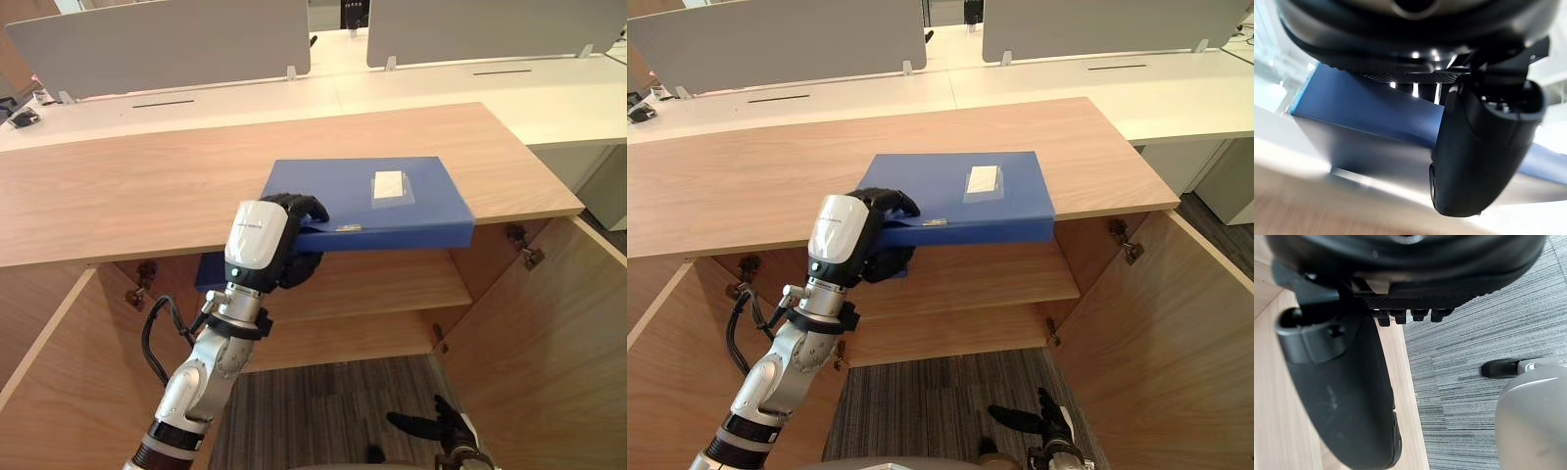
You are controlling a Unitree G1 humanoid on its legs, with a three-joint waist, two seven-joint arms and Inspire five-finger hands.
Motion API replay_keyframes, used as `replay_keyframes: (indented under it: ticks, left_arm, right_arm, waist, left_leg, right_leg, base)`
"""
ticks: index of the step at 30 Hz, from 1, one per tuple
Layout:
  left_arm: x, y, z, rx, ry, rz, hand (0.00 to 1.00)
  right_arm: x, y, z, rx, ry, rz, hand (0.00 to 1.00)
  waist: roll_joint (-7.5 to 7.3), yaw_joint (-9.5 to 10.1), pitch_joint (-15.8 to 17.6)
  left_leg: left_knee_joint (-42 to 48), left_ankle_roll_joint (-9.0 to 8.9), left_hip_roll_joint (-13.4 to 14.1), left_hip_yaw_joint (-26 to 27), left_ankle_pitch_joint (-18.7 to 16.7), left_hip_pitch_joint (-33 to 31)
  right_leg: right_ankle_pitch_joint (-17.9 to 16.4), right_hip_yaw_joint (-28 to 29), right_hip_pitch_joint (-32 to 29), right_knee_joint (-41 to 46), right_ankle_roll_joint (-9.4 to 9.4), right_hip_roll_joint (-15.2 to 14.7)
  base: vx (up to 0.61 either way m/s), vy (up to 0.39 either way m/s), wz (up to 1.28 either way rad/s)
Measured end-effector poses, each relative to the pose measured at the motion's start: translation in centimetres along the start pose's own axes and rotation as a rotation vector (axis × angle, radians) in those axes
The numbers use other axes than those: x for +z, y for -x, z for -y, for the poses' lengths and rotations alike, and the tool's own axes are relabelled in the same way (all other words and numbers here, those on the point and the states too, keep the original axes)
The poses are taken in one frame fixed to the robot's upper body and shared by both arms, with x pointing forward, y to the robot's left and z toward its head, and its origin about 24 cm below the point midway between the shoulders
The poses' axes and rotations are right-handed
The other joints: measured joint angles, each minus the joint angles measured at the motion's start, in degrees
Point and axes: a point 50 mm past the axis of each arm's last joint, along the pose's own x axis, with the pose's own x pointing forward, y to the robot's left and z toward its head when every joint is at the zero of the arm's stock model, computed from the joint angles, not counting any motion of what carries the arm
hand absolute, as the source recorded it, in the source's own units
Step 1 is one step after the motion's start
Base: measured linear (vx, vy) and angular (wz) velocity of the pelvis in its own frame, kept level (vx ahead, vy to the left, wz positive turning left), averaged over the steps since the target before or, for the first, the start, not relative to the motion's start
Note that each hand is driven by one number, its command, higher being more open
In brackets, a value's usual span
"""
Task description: Walk over to the cabinet, pick up the folder, carry it to the office cabinet, place the folder inside the office cabinet, then close the office cabinet door
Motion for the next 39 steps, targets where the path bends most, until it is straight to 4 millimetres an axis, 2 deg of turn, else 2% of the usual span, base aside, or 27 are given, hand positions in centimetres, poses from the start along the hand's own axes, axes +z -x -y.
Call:
replay_keyframes:
  ticks: [3,6,8,9,11,12,14,18,20,22,25,28,33,37,38,39]
  left_arm:
    - [0.2,0.7,0.0,-0.004,0.103,-0.039,0.00]
    - [1.7,1.2,-1.0,0.031,0.308,-0.028,0.00]
    - [3.1,1.6,-1.7,0.043,0.491,-0.006,0.00]
    - [3.3,1.8,-1.7,0.042,0.546,-0.004,0.00]
    - [3.7,2.6,-2.0,0.046,0.722,-0.024,0.00]
    - [3.6,2.8,-2.1,0.048,0.754,-0.035,0.00]
    - [3.1,3.7,-2.6,0.071,0.948,-0.090,0.00]
    - [2.1,5.2,-3.5,0.136,1.225,-0.178,0.00]
    - [1.8,5.7,-3.9,0.182,1.300,-0.200,0.00]
    - [1.9,6.0,-4.4,0.231,1.380,-0.207,0.00]
    - [2.0,6.1,-4.3,0.232,1.507,-0.196,0.00]
    - [2.2,6.2,-3.8,0.202,1.599,-0.199,0.00]
    - [3.0,6.4,-2.6,0.041,1.731,-0.183,0.00]
    - [2.4,7.0,-2.0,-0.005,1.787,-0.215,0.00]
    - [2.2,7.2,-1.8,-0.030,1.786,-0.226,0.00]
    - [2.1,7.3,-1.7,-0.041,1.785,-0.234,0.00]
  right_arm:
    - [0.3,0.0,-0.2,0.001,-0.008,0.013,1.00]
    - [1.6,0.3,-0.6,-0.002,-0.054,0.087,1.00]
    - [4.2,0.9,-1.0,-0.007,-0.150,0.215,1.00]
    - [5.1,1.2,-1.1,-0.008,-0.181,0.256,1.00]
    - [8.6,2.5,-1.3,-0.010,-0.280,0.432,1.00]
    - [9.5,2.9,-1.3,-0.009,-0.310,0.478,1.00]
    - [12.6,5.1,-0.9,-0.019,-0.409,0.659,1.00]
    - [16.3,9.0,0.0,-0.006,-0.503,0.915,1.00]
    - [18.0,10.9,0.2,0.016,-0.513,1.032,1.00]
    - [19.9,13.6,-0.1,0.085,-0.546,1.181,1.00]
    - [22.2,16.1,-1.4,0.240,-0.561,1.343,1.00]
    - [23.4,17.2,-2.6,0.367,-0.525,1.407,1.00]
    - [24.9,18.2,-4.3,0.540,-0.361,1.470,1.00]
    - [26.1,17.5,-4.2,0.559,-0.286,1.467,1.00]
    - [26.2,17.0,-4.1,0.562,-0.262,1.450,0.00]
    - [26.2,16.7,-4.1,0.563,-0.247,1.439,0.00]
  waist:
    - [-0.03,0.32,0.0]
    - [-0.04,0.71,0.0]
    - [-0.06,0.70,0.0]
    - [-0.06,0.65,0.0]
    - [-0.10,0.35,0.1]
    - [-0.17,0.33,0.1]
    - [-0.61,0.51,0.4]
    - [-0.83,1.11,0.5]
    - [-0.86,1.38,0.6]
    - [-0.93,1.61,0.8]
    - [-1.31,1.77,1.2]
    - [-1.33,1.85,1.2]
    - [-1.31,2.98,1.2]
    - [-1.31,2.93,1.2]
    - [-1.31,2.94,1.2]
    - [-1.31,2.94,1.2]
  left_leg:
    - [0.0,0.28,0.0,0.9,-0.2,-0.1]
    - [0.0,0.39,0.1,2.2,-0.3,-0.5]
    - [0.2,0.71,-0.2,2.8,-0.6,-0.5]
    - [0.4,0.79,-0.2,2.9,-0.7,-0.6]
    - [0.7,0.98,-0.1,3.1,-1.1,-0.6]
    - [0.8,1.02,-0.1,3.2,-1.1,-0.6]
    - [1.1,1.01,0.1,3.2,-1.4,-0.8]
    - [2.2,0.79,0.4,3.6,-2.0,-1.1]
    - [2.2,0.79,0.5,3.7,-2.1,-1.1]
    - [2.2,0.78,0.5,3.7,-2.2,-1.2]
    - [2.4,0.78,0.6,3.7,-2.2,-1.1]
    - [2.4,0.79,0.6,3.7,-2.2,-1.1]
    - [2.5,0.79,0.5,3.4,-2.2,-1.3]
    - [2.6,0.80,0.5,3.3,-2.2,-1.3]
    - [2.6,0.80,0.5,3.1,-2.2,-1.4]
    - [2.7,0.80,0.5,3.0,-2.2,-1.4]
  right_leg:
    - [0.1,1.2,-0.6,0.0,0.13,0.0]
    - [0.3,2.4,-1.4,0.0,0.29,0.0]
    - [0.4,3.1,-1.6,0.0,0.38,0.1]
    - [0.4,3.2,-1.7,0.0,0.38,0.1]
    - [0.4,3.6,-1.7,0.0,0.39,0.1]
    - [0.4,3.6,-1.7,0.0,0.39,0.1]
    - [0.3,3.7,-1.7,0.0,0.40,0.2]
    - [0.3,4.1,-1.8,0.0,0.41,0.3]
    - [0.3,4.2,-1.8,0.0,0.42,0.3]
    - [0.3,4.2,-1.8,0.0,0.42,0.3]
    - [0.3,4.2,-1.8,0.2,0.42,0.3]
    - [0.3,4.2,-1.8,0.3,0.43,0.3]
    - [0.3,4.0,-1.8,0.3,0.44,0.3]
    - [0.3,3.8,-1.8,0.4,0.44,0.3]
    - [0.3,3.6,-1.7,0.4,0.44,0.2]
    - [0.3,3.5,-1.7,0.4,0.44,0.2]
  base:
    - [-0.06,-0.008,-0.18]
    - [-0.01,-0.009,-0.20]
    - [0.00,0.003,-0.16]
    - [0.00,-0.001,-0.12]
    - [-0.01,-0.011,-0.08]
    - [-0.03,-0.019,-0.05]
    - [-0.03,-0.027,-0.02]
    - [-0.03,-0.028,-0.04]
    - [-0.03,-0.031,-0.03]
    - [-0.04,-0.029,-0.01]
    - [-0.05,-0.032,0.00]
    - [-0.05,-0.026,0.00]
    - [-0.04,-0.027,0.02]
    - [-0.04,-0.030,0.03]
    - [-0.04,-0.030,0.06]
    - [-0.04,-0.030,0.06]
